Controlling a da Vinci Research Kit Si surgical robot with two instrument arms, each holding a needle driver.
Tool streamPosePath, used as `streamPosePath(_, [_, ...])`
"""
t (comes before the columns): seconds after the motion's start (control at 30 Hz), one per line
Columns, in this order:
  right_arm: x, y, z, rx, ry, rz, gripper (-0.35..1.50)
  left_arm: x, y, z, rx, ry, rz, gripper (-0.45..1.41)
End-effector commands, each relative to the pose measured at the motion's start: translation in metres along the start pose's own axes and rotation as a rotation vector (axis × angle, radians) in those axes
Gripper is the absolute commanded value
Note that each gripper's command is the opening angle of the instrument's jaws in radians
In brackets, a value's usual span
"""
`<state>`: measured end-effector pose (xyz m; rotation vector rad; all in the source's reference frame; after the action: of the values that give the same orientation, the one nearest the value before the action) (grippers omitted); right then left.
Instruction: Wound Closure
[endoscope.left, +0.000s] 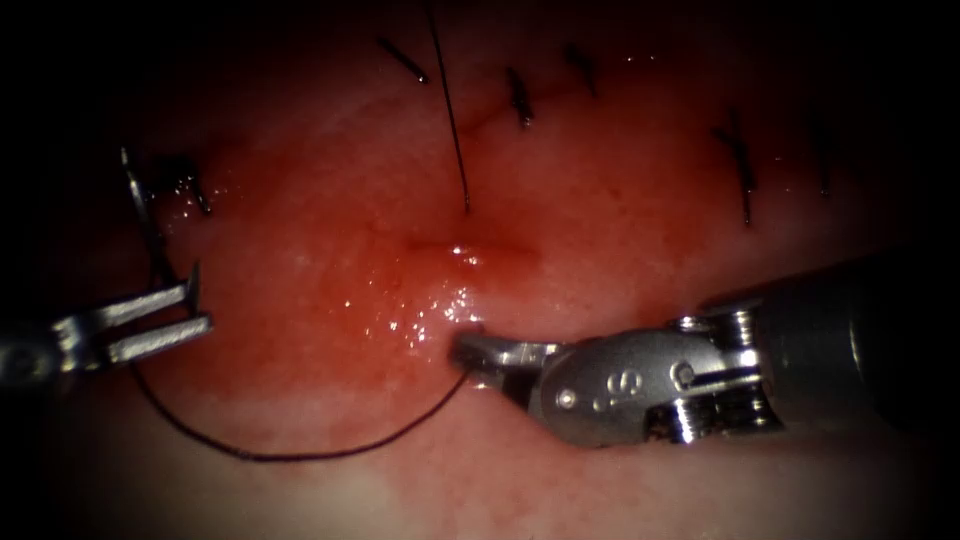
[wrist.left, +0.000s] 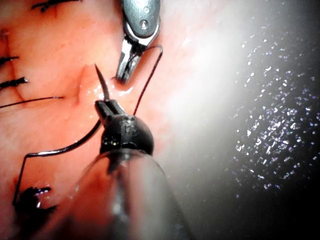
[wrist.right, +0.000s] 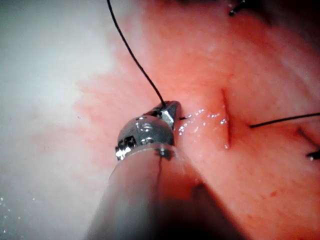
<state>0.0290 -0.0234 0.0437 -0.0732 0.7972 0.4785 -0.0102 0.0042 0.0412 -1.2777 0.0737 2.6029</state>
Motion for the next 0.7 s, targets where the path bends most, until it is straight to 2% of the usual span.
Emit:
streamPosePath(0.03, [0.0000, -0.0019, -0.0006, 0.007, -0.001, 0.017, -0.35, -0.0002, 0.0010, 0.0006, -0.003, 0.000, -0.002, -0.45])
streamPosePath(0.13, [0.0005, -0.0032, -0.0019, 0.011, 0.000, 0.016, -0.35, -0.0002, 0.0010, 0.0006, -0.003, 0.000, -0.002, -0.45])
streamPosePath(0.2, [0.0015, -0.0056, -0.0039, 0.019, 0.007, 0.017, -0.35, -0.0002, 0.0010, 0.0006, -0.002, 0.000, -0.002, -0.45])
streamPosePath(0.3, [0.0024, -0.0072, -0.0052, 0.025, 0.010, 0.018, -0.35, -0.0001, 0.0010, 0.0006, -0.004, 0.002, -0.002, -0.45])
streamPosePath(0.4, [0.0051, -0.0104, -0.0078, 0.064, 0.023, 0.018, -0.35, 0.0000, 0.0011, 0.0007, -0.006, 0.004, -0.004, -0.45])
streamPosePath(0.53, [0.0068, -0.0126, -0.0092, 0.116, -0.001, -0.004, -0.35, 0.0001, 0.0012, 0.0007, -0.009, 0.007, -0.004, -0.45])
streamPosePath(0.57, [0.0080, -0.0144, -0.0104, 0.144, 0.008, -0.033, -0.35, 0.0001, 0.0012, 0.0007, -0.009, 0.007, -0.004, -0.45])
streamPosePath(0.63, [0.0097, -0.0162, -0.0118, 0.160, 0.023, -0.101, -0.35, 0.0000, 0.0011, 0.0007, -0.010, 0.007, -0.004, -0.45])
streamPosePath(0.7, [0.0103, -0.0166, -0.0122, 0.165, 0.050, -0.146, -0.35, -0.0001, 0.0011, 0.0008, -0.009, 0.007, -0.003, -0.45])
